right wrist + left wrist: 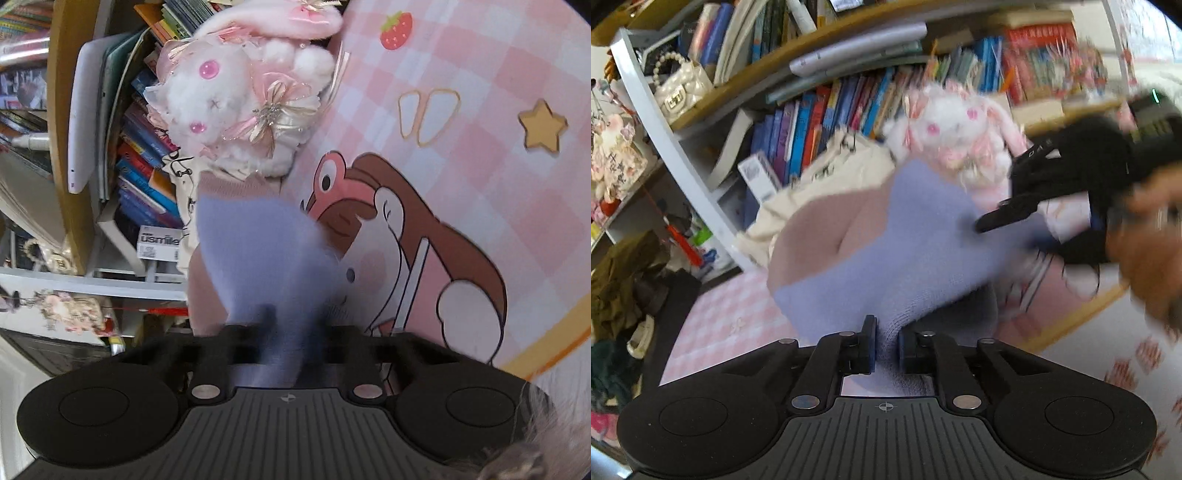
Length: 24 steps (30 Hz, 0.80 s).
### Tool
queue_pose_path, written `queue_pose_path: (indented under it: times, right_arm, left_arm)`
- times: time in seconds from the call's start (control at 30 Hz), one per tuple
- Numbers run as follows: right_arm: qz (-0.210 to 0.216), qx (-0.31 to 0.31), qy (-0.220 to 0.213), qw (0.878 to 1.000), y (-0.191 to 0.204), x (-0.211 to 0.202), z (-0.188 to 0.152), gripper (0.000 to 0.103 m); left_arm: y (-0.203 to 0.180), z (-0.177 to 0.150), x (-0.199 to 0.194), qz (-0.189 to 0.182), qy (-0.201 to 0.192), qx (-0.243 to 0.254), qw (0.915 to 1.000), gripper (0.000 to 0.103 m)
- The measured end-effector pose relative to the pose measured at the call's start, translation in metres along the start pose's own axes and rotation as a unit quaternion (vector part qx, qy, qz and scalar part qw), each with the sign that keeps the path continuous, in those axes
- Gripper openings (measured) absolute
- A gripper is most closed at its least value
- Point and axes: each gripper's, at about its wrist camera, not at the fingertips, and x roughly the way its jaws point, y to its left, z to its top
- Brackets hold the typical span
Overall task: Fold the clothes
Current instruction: 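Grasp the sweater with the left tool while the right tool grasps another edge, then lift and shake the sweater open with both tools, then lay it flat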
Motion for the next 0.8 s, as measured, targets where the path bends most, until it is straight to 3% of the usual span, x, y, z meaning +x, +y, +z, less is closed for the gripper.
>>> queue_pose_path:
  times: [0.07, 0.13, 0.27, 0.3, 0.33, 0.37, 0.5, 0.57, 0.63, 0.73, 0.8]
  right_arm:
    - [0.013, -0.027, -0.008, 1.000, 0.013, -0.007, -0.001, 0.012]
    - [0.051, -0.044, -0.015, 0.998, 0.026, -0.020, -0.005, 0.012]
    - [0.107, -0.059, -0.023, 0.992, 0.050, -0.049, -0.006, 0.011]
    - [0.114, -0.065, -0.027, 0.991, 0.055, -0.057, -0.005, 0.011]
    - [0.121, -0.070, -0.032, 0.990, 0.060, -0.064, -0.004, 0.011]
    - [0.128, -0.076, -0.036, 0.988, 0.066, -0.072, -0.004, 0.011]
    - [0.159, -0.124, -0.074, 0.977, 0.102, -0.116, 0.010, 0.011]
    - [0.177, -0.194, -0.101, 0.960, 0.141, -0.142, 0.019, 0.010]
    - [0.213, -0.265, -0.126, 0.932, 0.191, -0.166, 0.025, 0.010]
    - [0.281, -0.342, -0.155, 0.883, 0.264, -0.198, 0.020, 0.010]
    - [0.321, -0.371, -0.155, 0.858, 0.300, -0.209, 0.016, 0.010]
  left_arm:
    - [-0.002, -0.008, 0.004, 0.000, 0.020, -0.007, 0.9998, 0.026]
    - [-0.007, -0.015, 0.007, 0.016, 0.028, -0.006, 0.9995, 0.046]
    - [-0.014, -0.020, 0.016, 0.036, 0.021, -0.004, 0.9991, 0.051]
    - [-0.014, -0.019, 0.014, 0.029, 0.011, -0.006, 0.9995, 0.042]
    - [-0.013, -0.017, 0.011, 0.017, 0.000, -0.008, 0.9998, 0.020]
    - [-0.012, -0.014, 0.007, 0.005, -0.011, -0.010, 0.9999, 0.012]
    - [-0.004, 0.013, -0.042, -0.073, -0.095, 0.001, 0.9928, 0.009]
    - [0.008, 0.032, -0.083, -0.107, -0.165, 0.011, 0.9805, 0.009]
    - [0.029, 0.053, -0.124, -0.136, -0.233, 0.006, 0.9630, 0.009]
    - [0.082, 0.080, -0.189, -0.183, -0.339, -0.048, 0.9218, 0.009]
    - [0.115, 0.085, -0.219, -0.212, -0.384, -0.091, 0.8939, 0.009]
